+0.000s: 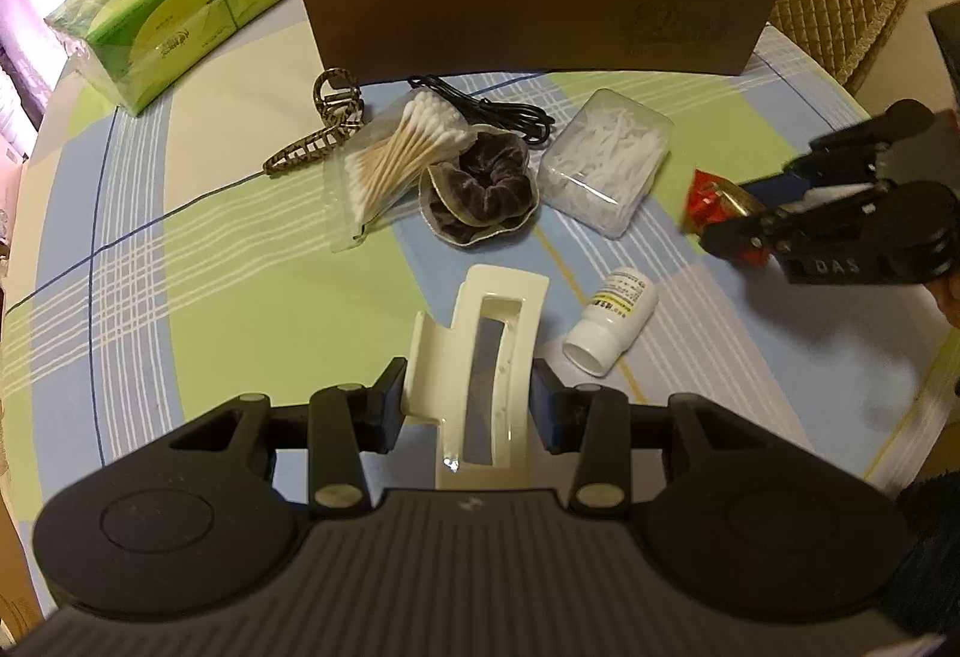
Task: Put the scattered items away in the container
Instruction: 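Grasp the red candy packet with the right tool while the left tool lifts the holder, then carry both items over the box while the left tool opens to drop the holder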
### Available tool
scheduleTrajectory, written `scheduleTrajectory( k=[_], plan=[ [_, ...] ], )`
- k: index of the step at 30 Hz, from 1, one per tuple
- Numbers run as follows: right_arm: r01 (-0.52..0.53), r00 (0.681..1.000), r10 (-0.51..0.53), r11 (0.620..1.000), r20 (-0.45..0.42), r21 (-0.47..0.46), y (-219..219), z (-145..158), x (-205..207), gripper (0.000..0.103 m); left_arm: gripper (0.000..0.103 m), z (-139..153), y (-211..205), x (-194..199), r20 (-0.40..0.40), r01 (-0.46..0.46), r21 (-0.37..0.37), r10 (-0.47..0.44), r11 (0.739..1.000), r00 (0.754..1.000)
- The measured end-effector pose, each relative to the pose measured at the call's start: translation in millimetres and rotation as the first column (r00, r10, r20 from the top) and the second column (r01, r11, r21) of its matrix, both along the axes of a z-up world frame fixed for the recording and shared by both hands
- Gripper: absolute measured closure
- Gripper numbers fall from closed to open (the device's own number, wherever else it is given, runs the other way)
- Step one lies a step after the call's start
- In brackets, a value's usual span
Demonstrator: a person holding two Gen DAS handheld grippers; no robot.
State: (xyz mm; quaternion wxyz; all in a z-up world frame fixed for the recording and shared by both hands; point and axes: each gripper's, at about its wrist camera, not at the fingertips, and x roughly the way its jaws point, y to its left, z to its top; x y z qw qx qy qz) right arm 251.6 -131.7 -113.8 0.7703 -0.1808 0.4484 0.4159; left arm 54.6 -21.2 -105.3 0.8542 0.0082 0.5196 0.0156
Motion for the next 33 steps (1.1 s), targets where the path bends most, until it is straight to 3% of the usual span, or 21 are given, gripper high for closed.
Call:
scheduleTrajectory(
  k=[11,26,33],
  plan=[
    [0.058,0.994,-0.053,0.997,-0.091,0.053,-17,24,-12,0.071,0.066,16,5,-3,0.027,-0.015,-0.014,0.016,1.0,1.0],
    [0.132,0.99,-0.125,0.984,-0.063,0.118,-46,75,21,0.071,0.066,64,0,26,0.157,0.038,0.002,-0.038,0.999,0.987],
    [0.151,0.989,-0.147,0.967,-0.035,0.204,-53,112,51,0.071,0.066,89,2,52,0.216,0.077,0.031,-0.082,0.997,0.973]
  ],
)
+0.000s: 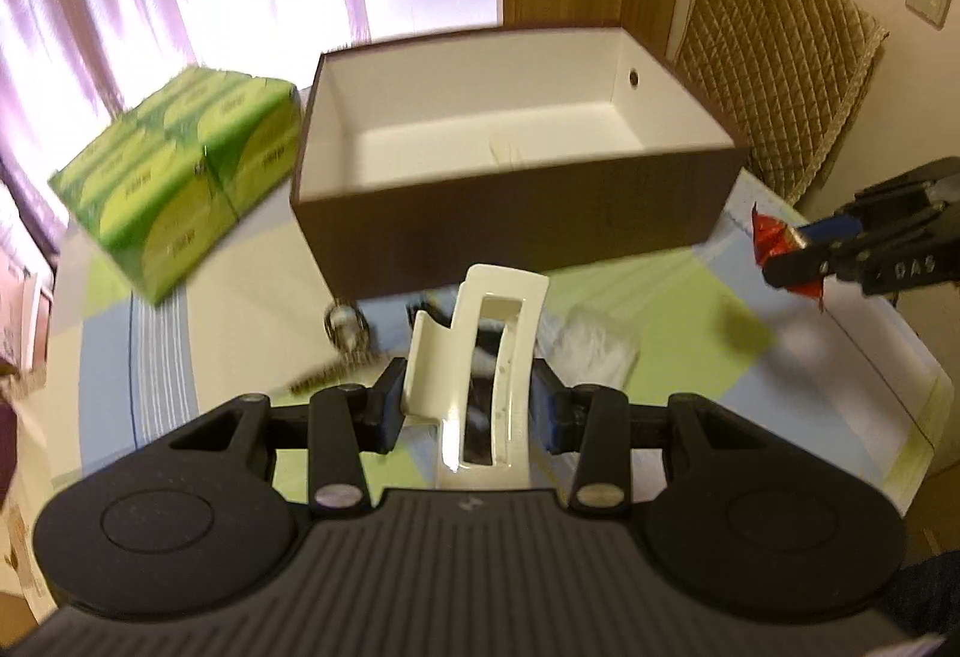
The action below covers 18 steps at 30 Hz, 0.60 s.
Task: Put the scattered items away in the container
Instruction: 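Carry both items over the box while the left tool opens to drop the holder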
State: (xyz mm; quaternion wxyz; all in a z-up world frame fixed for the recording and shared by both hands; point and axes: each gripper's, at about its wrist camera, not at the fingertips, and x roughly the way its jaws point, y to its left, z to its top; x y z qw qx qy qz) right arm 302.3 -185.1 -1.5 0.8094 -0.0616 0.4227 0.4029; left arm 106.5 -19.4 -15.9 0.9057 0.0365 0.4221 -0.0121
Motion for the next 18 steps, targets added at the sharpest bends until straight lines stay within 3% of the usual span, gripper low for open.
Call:
scheduleTrajectory(
  k=[9,18],
  plan=[
    [0.002,0.995,-0.008,0.998,0.099,0.062,18,44,46,0.071,0.066,46,13,56,0.103,0.027,0.03,-0.03,0.999,0.994],
    [0.009,0.99,-0.015,0.999,0.141,0.044,59,52,92,0.071,0.066,71,8,125,0.138,0.078,0.103,-0.092,0.992,0.986]
  ],
)
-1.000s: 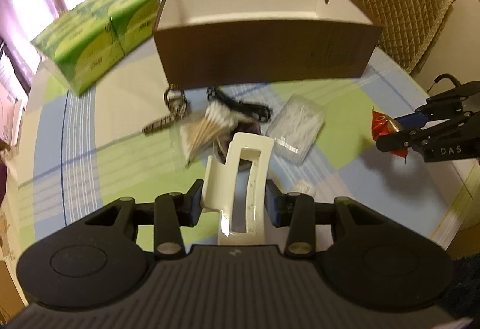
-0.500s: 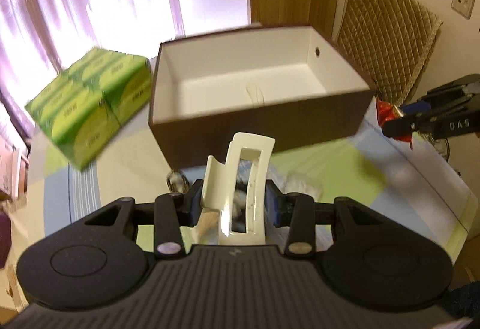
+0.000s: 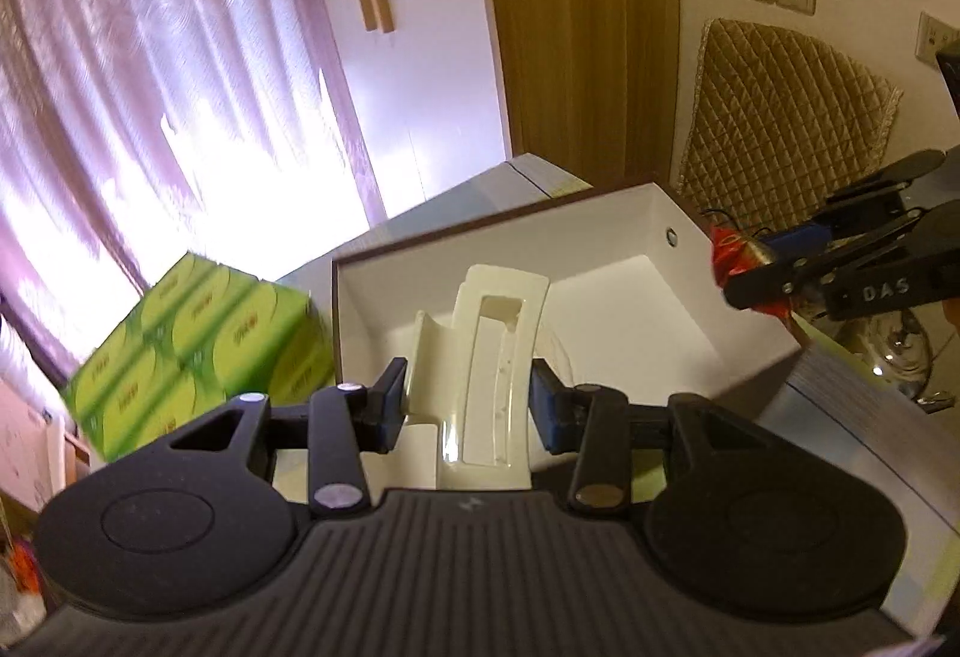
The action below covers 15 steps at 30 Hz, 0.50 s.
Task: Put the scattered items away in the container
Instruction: 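Carry both items over the box while the left tool opens to drop the holder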
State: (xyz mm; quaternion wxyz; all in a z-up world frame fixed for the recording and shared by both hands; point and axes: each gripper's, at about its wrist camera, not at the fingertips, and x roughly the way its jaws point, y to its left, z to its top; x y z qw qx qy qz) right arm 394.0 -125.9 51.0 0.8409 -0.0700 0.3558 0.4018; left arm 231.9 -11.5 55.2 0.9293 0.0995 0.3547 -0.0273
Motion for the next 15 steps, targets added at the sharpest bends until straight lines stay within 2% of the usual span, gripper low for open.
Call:
scheduleTrajectory(
  k=[7,12,15],
  plan=[
    [0.031,0.999,-0.033,0.998,-0.029,-0.052,24,-21,32,0.071,0.066,-24,-7,55,-0.065,0.025,-0.01,-0.026,1.0,0.998],
    [0.071,0.987,-0.081,0.995,-0.142,-0.068,26,-47,64,0.071,0.066,-49,0,95,-0.151,-0.001,-0.055,-0.007,0.999,0.988],
    [0.088,0.979,-0.104,0.991,-0.176,-0.097,33,-59,80,0.071,0.066,-68,4,118,-0.211,-0.026,-0.067,0.012,0.997,0.978]
  ],
)
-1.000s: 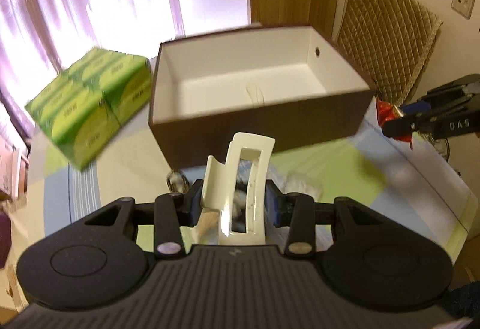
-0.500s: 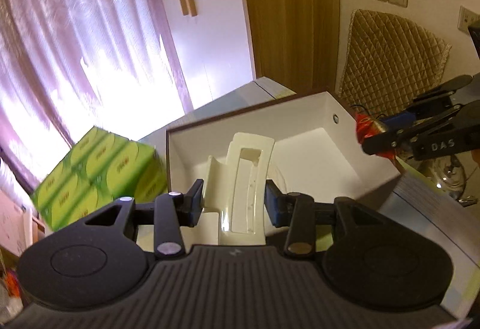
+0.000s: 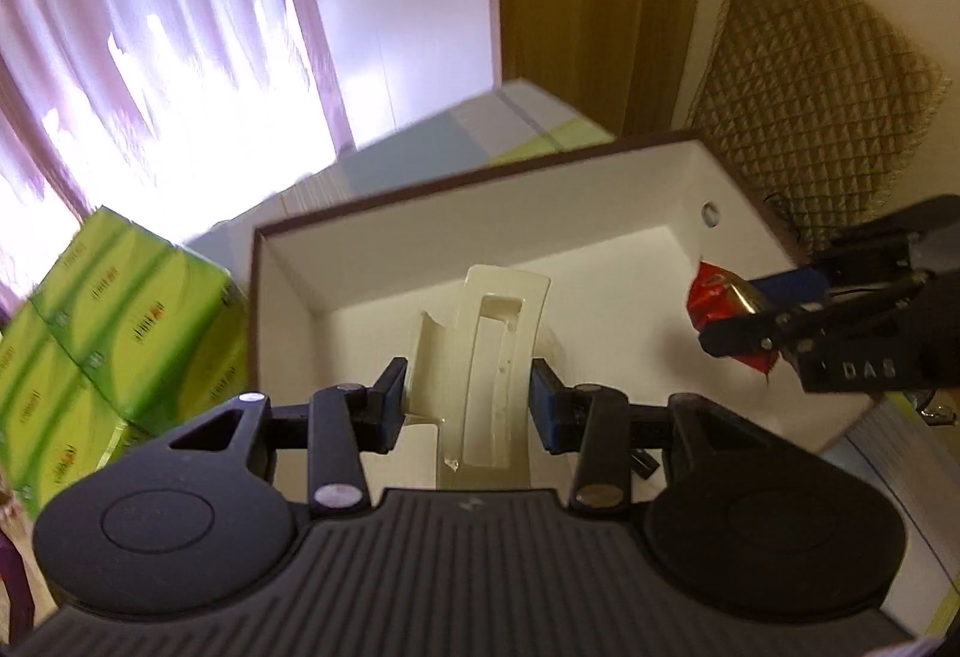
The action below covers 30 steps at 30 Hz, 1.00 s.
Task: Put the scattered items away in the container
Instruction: 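Carry both items over the box while the left tool opens to drop the holder, then lower the red candy packet into the box with the right tool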
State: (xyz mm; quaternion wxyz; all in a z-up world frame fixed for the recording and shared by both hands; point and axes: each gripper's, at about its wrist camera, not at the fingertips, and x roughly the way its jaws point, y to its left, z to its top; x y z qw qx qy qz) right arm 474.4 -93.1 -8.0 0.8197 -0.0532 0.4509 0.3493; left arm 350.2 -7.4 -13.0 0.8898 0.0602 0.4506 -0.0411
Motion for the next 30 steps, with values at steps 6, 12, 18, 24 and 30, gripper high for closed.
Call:
scheduleTrajectory(
  k=[6,12,18,24,30],
  plan=[
    [0.028,0.999,-0.03,0.998,-0.032,-0.054,4,-21,16,0.071,0.066,-38,-2,32,-0.094,-0.037,0.0,0.037,0.999,0.995],
    [0.043,0.997,-0.048,0.995,-0.062,-0.087,8,-39,27,0.071,0.066,-74,-2,50,-0.183,-0.094,-0.024,0.088,0.995,0.979],
    [0.032,0.996,-0.04,0.994,-0.075,-0.102,10,-50,27,0.071,0.066,-89,1,62,-0.219,-0.14,-0.048,0.126,0.989,0.967],
    [0.035,0.996,-0.043,0.993,-0.075,-0.109,10,-50,30,0.071,0.066,-95,3,67,-0.232,-0.16,-0.035,0.148,0.986,0.961],
    [0.037,0.996,-0.046,0.993,-0.07,-0.116,12,-51,33,0.071,0.066,-94,1,63,-0.225,-0.147,-0.02,0.139,0.989,0.964]
  ],
)
